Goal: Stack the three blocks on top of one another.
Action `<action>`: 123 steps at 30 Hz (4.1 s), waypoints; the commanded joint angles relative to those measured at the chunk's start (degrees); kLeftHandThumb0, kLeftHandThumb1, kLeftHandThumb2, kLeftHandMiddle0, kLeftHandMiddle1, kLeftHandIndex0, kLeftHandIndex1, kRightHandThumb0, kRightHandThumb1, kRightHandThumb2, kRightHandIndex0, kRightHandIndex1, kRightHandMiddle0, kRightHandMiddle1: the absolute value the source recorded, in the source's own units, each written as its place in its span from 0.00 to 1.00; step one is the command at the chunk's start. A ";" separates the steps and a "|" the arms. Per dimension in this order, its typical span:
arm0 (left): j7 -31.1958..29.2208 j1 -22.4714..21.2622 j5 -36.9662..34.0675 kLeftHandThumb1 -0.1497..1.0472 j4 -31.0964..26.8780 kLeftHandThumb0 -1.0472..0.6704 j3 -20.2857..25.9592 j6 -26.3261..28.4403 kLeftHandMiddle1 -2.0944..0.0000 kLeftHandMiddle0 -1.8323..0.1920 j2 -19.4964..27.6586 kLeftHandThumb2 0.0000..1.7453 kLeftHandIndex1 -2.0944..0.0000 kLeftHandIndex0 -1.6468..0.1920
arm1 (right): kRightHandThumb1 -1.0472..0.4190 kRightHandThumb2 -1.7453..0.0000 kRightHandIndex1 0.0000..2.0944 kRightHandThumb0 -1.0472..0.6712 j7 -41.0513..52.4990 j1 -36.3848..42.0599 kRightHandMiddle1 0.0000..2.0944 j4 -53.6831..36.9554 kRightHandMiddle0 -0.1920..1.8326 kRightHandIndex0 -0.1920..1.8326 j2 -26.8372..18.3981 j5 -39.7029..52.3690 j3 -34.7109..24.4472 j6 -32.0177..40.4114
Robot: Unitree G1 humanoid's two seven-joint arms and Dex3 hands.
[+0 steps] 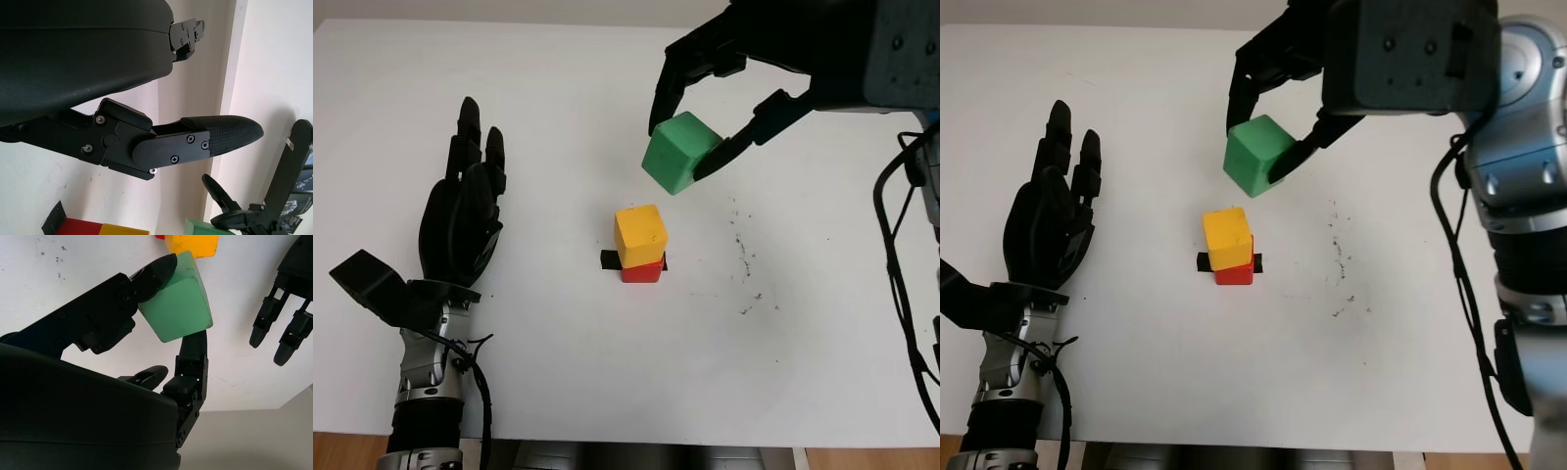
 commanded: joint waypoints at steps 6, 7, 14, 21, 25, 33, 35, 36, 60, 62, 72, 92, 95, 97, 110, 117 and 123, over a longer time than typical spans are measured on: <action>-0.41 0.44 -0.31 1.00 -0.17 0.12 0.11 -0.29 1.00 1.00 -0.03 0.33 1.00 1.00 | 0.11 0.96 0.02 0.34 -0.55 1.68 0.72 -1.77 0.32 0.33 1.63 -0.88 0.49 -0.69; -0.36 0.42 -0.26 1.00 -0.11 0.12 0.12 -0.36 1.00 1.00 -0.06 0.33 1.00 1.00 | 0.10 0.96 0.02 0.34 -0.26 1.88 0.73 -1.67 0.32 0.33 1.72 -0.70 0.56 -1.06; -0.32 0.41 -0.17 1.00 -0.02 0.12 0.07 -0.33 1.00 1.00 -0.18 0.33 1.00 1.00 | 0.09 0.97 0.00 0.35 0.75 3.05 0.76 -1.85 0.27 0.30 2.73 0.05 0.96 -0.56; -0.46 0.45 -0.05 1.00 0.32 0.12 0.11 -0.72 1.00 1.00 -0.15 0.33 1.00 1.00 | 0.08 0.97 0.00 0.36 2.12 4.14 0.75 -3.54 0.27 0.29 3.23 0.85 1.27 0.69; -0.39 0.62 -0.40 1.00 -0.08 0.12 0.13 -0.16 1.00 1.00 -0.29 0.32 1.00 1.00 | 0.08 0.97 0.00 0.35 3.24 4.06 0.76 -3.56 0.28 0.28 3.38 1.17 1.81 1.00; -0.42 0.75 -0.42 1.00 -0.05 0.12 0.15 -0.30 1.00 1.00 -0.34 0.33 1.00 1.00 | 0.09 0.97 0.01 0.34 3.36 3.61 0.75 -3.08 0.27 0.29 3.73 0.32 2.86 0.47; -0.40 0.76 -0.41 1.00 0.01 0.12 0.16 -0.37 1.00 1.00 -0.35 0.32 1.00 1.00 | 0.09 0.97 0.01 0.34 3.45 3.58 0.74 -3.05 0.27 0.29 3.79 0.21 2.97 0.71; -0.39 0.79 -0.42 1.00 -0.03 0.12 0.14 -0.31 1.00 1.00 -0.34 0.32 1.00 1.00 | 0.09 0.97 0.01 0.35 3.43 3.66 0.74 -3.02 0.27 0.29 3.86 0.30 2.91 0.75; 0.18 1.27 0.01 1.00 -0.68 0.11 -0.01 -0.24 1.00 1.00 -0.62 0.32 1.00 1.00 | 0.08 0.97 0.02 0.34 5.23 4.73 0.75 -3.62 0.28 0.28 3.62 -1.19 3.76 1.67; 0.05 1.09 0.02 1.00 -0.28 0.12 0.05 -0.68 1.00 1.00 -0.60 0.32 1.00 1.00 | 0.09 0.97 0.02 0.33 5.48 4.76 0.75 -3.54 0.28 0.28 3.60 -1.14 3.76 1.44; 0.75 1.28 0.44 1.00 -0.51 0.11 -0.18 -0.67 1.00 1.00 -0.80 0.32 1.00 1.00 | 0.08 0.97 0.02 0.32 5.67 5.41 0.73 -3.31 0.29 0.28 3.68 -0.23 3.50 0.80; 0.89 1.70 -0.01 1.00 -0.86 0.11 0.06 -0.34 1.00 1.00 -1.01 0.31 1.00 1.00 | 0.13 0.97 0.00 0.14 6.99 6.95 0.07 -4.26 0.02 0.01 2.54 0.28 2.95 2.60; 0.99 1.77 0.31 1.00 -0.75 0.11 0.01 -0.86 1.00 1.00 -0.98 0.31 1.00 1.00 | 0.11 0.96 0.00 0.10 8.96 6.63 0.01 -5.14 0.00 0.00 1.17 2.13 1.48 2.88; 0.77 1.78 0.34 1.00 -0.52 0.12 0.02 -1.17 1.00 1.00 -0.84 0.32 1.00 1.00 | 0.10 0.96 0.00 0.07 9.18 6.82 0.00 -6.68 0.00 0.00 0.04 3.49 -0.44 3.37; 0.93 1.53 0.41 1.00 -1.32 0.11 -0.50 -0.29 1.00 1.00 -0.60 0.32 1.00 1.00 | 0.00 0.63 0.01 0.16 -11.48 25.25 0.01 -10.05 0.01 0.01 7.58 16.55 -21.02 6.12; 0.30 0.70 0.09 1.00 -0.85 0.12 -0.79 0.06 1.00 1.00 -0.86 0.33 1.00 1.00 | 0.00 0.60 0.00 0.15 -24.05 33.58 0.00 -8.94 0.00 0.00 17.80 21.92 -23.96 7.95; 0.62 0.02 0.46 1.00 -0.22 0.12 -1.18 1.01 1.00 1.00 -1.08 0.33 1.00 1.00 | 0.00 0.55 0.00 0.13 -31.60 39.26 0.00 -4.53 0.00 0.00 26.28 21.59 -21.33 2.27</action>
